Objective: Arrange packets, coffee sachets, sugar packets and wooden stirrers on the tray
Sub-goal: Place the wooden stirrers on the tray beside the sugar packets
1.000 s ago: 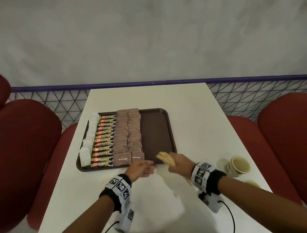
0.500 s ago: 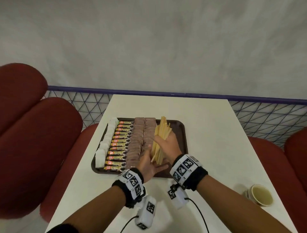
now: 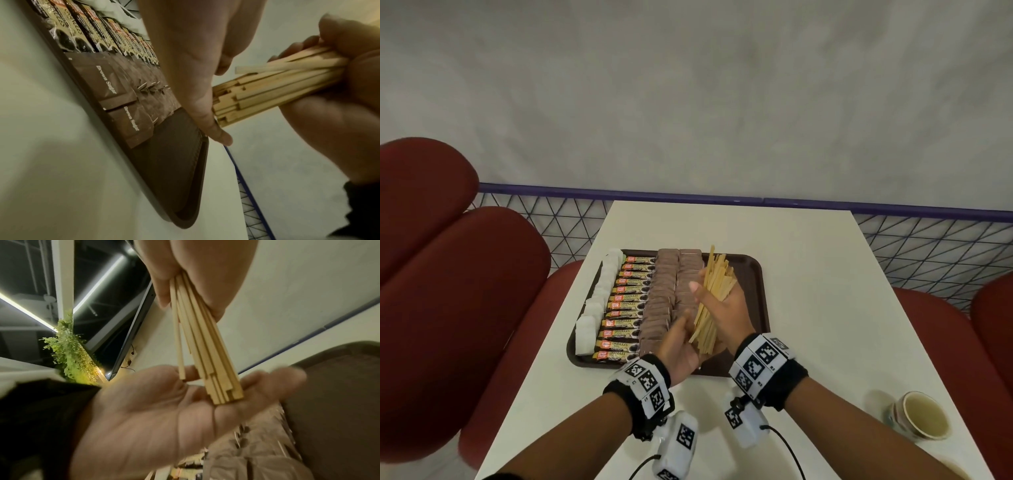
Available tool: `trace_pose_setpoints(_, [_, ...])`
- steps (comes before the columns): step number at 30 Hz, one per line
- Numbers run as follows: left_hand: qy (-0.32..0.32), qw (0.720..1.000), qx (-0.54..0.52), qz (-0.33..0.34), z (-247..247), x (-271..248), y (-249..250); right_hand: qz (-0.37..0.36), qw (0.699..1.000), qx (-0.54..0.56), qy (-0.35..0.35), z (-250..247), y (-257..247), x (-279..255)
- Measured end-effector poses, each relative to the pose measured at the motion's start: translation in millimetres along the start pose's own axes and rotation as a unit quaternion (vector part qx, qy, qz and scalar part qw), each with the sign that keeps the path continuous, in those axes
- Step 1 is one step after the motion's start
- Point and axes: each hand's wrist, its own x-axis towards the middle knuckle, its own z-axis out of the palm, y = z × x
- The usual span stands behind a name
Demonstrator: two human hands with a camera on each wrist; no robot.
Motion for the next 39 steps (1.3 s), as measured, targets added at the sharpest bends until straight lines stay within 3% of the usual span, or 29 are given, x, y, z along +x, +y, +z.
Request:
trace_pose_setpoints(7, [-0.028, 0.999, -0.018, 0.002, 4, -4, 3, 0.005, 1.0, 0.011, -0.001, 3, 5, -5])
trace_pose_setpoints(12, [-0.005, 1.0, -0.013, 0.005, 5, -4, 3, -0.001, 1.0, 0.02, 0.015, 5, 7, -7])
trace_pose_setpoints(21, [0.017, 1.0, -0.011, 0.009, 3, -4, 0, 0.05, 0.999, 0.007, 0.005, 4, 24, -11])
trace_pose_setpoints(25, [0.016, 1.0, 0.012, 0.012, -2, -6, -3, 0.071, 0.997, 0.002, 0.003, 3, 31, -15])
trace_pose_setpoints(29, [0.021, 0.993, 0.114, 0.007, -11, -8, 6, 0.052, 0.998, -0.014, -0.022, -2, 28, -13])
trace_pose_setpoints(33, [0.052, 0.961, 0.253, 0.102, -7, -20, 44, 0.047, 0.992, -0.086, -0.076, -13, 29, -12])
trace_pose_setpoints(36, [0.049, 0.901, 0.383, 0.198, 10, -34, 68, 0.069, 0.973, -0.195, -0.104, -19, 32, -14])
trace_pose_setpoints(39, [0.054, 0.849, 0.464, 0.249, 19, -33, 75, 0.092, 0.957, -0.243, -0.131, -18, 29, -16])
